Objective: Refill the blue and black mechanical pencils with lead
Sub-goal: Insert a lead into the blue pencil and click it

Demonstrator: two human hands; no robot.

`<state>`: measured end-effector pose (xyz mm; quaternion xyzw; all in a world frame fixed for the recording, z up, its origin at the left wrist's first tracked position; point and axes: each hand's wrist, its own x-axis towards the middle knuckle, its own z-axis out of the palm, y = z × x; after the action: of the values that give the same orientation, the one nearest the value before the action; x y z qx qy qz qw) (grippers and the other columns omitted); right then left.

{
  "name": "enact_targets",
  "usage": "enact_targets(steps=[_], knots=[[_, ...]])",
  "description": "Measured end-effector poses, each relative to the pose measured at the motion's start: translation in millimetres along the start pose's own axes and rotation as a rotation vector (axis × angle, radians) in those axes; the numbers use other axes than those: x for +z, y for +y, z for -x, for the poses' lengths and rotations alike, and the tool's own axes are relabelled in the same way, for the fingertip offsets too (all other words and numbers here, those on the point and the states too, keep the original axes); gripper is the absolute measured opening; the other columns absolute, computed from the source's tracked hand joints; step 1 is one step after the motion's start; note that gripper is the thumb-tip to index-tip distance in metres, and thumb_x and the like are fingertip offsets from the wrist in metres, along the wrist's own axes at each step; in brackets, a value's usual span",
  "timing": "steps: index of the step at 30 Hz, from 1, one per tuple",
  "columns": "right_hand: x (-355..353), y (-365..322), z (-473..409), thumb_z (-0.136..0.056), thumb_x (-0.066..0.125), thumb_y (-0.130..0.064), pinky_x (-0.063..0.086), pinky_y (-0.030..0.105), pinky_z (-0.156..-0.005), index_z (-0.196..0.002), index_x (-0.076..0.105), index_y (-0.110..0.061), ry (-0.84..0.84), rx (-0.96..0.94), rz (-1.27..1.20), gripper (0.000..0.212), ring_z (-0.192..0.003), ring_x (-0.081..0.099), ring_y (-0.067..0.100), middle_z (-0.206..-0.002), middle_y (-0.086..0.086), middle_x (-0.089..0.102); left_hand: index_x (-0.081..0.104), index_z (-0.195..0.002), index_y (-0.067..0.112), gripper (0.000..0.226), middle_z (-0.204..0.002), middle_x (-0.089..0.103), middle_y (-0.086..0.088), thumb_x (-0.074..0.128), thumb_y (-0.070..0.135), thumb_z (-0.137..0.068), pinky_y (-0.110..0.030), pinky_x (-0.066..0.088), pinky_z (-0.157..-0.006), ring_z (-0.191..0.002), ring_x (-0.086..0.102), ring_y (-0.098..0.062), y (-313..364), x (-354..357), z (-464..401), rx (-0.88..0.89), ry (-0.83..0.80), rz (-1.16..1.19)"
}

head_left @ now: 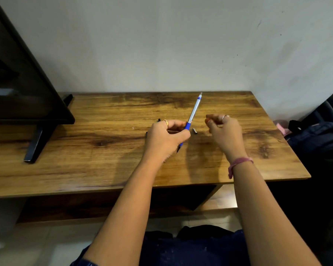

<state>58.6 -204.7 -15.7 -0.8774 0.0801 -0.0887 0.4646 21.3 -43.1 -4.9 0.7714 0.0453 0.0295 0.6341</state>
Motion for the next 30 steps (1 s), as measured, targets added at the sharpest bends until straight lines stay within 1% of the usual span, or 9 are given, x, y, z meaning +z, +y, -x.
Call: enact_targets(steps=[2,5,9,11,12,14,16,24,30], knots=[[9,3,1,-0.093,0.061,-0.024,0.044,0.014,-0.069,-0.114,0.069,-0.016,-0.014,-0.002,0.153,0.024,-0.091,0.062,0.017,-0.106,0.005,0.07,0.072,-0.074,0.034,0.019,-0.074,0.073,0.014,0.074,0.016,-0.07,-0.023,0.057,-0.067,-0.069,0.067,0.0,-1,-3,-1,-0.003,0.0,0.001],[19,3,4,-0.09,0.063,-0.029,0.049,0.03,-0.082,-0.117,0.068,-0.016,-0.041,-0.028,0.263,0.03,-0.099,0.064,0.025,-0.105,0.008,0.071,0.072,-0.076,0.032,0.019,-0.077,0.074,0.009,0.073,0.014,-0.069,-0.029,0.059,-0.071,-0.072,0.068,-0.005,-1,-5,-1,-0.007,-0.004,-0.014],[25,-4,5,-0.093,0.06,-0.026,0.041,0.024,-0.075,-0.118,0.068,-0.014,-0.017,-0.058,0.285,0.029,-0.096,0.064,0.023,-0.107,0.008,0.069,0.073,-0.079,0.03,0.02,-0.078,0.074,0.009,0.073,0.013,-0.069,-0.031,0.059,-0.075,-0.073,0.068,-0.006,0,-7,-1,0.008,-0.009,-0.043],[21,-12,3,-0.095,0.057,-0.021,0.04,0.022,-0.072,-0.11,0.071,-0.013,0.055,-0.048,0.106,0.022,-0.086,0.061,0.017,-0.099,0.006,0.069,0.072,-0.076,0.032,0.021,-0.077,0.073,0.01,0.074,0.012,-0.069,-0.03,0.058,-0.074,-0.07,0.066,-0.004,-1,-8,-1,0.018,-0.028,-0.047],[16,-17,2,-0.095,0.056,-0.019,0.041,0.024,-0.07,-0.104,0.071,-0.013,0.072,-0.022,-0.086,0.019,-0.082,0.06,0.015,-0.093,0.005,0.069,0.071,-0.075,0.033,0.023,-0.076,0.072,0.011,0.074,0.012,-0.07,-0.03,0.057,-0.074,-0.07,0.066,-0.003,-1,-9,-1,0.021,-0.04,-0.05],[5,-30,4,-0.096,0.055,-0.018,0.047,0.025,-0.065,-0.093,0.07,-0.017,0.023,0.054,-0.543,0.016,-0.077,0.061,0.012,-0.087,0.0,0.07,0.07,-0.072,0.035,0.025,-0.075,0.072,0.012,0.074,0.011,-0.07,-0.029,0.057,-0.072,-0.07,0.065,-0.002,-1,-10,0,0.024,-0.062,-0.048],[-6,-38,8,-0.094,0.059,-0.024,0.05,0.021,-0.064,-0.09,0.071,-0.019,-0.079,0.096,-0.831,0.014,-0.076,0.065,0.01,-0.084,-0.004,0.072,0.07,-0.07,0.037,0.026,-0.075,0.072,0.014,0.074,0.012,-0.07,-0.028,0.058,-0.071,-0.071,0.066,-0.002,0,-11,0,0.027,-0.075,-0.05],[-12,-41,14,-0.084,0.072,-0.027,0.05,0.023,-0.065,-0.079,0.07,-0.022,-0.144,0.066,-0.824,0.006,-0.077,0.067,0.011,-0.084,-0.004,0.072,0.07,-0.072,0.036,0.024,-0.076,0.072,0.014,0.074,0.012,-0.071,-0.019,0.056,-0.066,-0.069,0.065,0.002,0,-10,0,0.035,-0.095,-0.055],[-11,-38,12,-0.087,0.069,-0.022,0.05,0.023,-0.066,-0.088,0.068,-0.019,-0.148,0.082,-0.847,0.004,-0.076,0.066,0.008,-0.087,-0.002,0.072,0.073,-0.077,0.034,0.021,-0.08,0.074,0.01,0.073,0.013,-0.072,-0.023,0.058,-0.067,-0.075,0.068,-0.005,-1,-9,0,0.004,-0.095,-0.032]])
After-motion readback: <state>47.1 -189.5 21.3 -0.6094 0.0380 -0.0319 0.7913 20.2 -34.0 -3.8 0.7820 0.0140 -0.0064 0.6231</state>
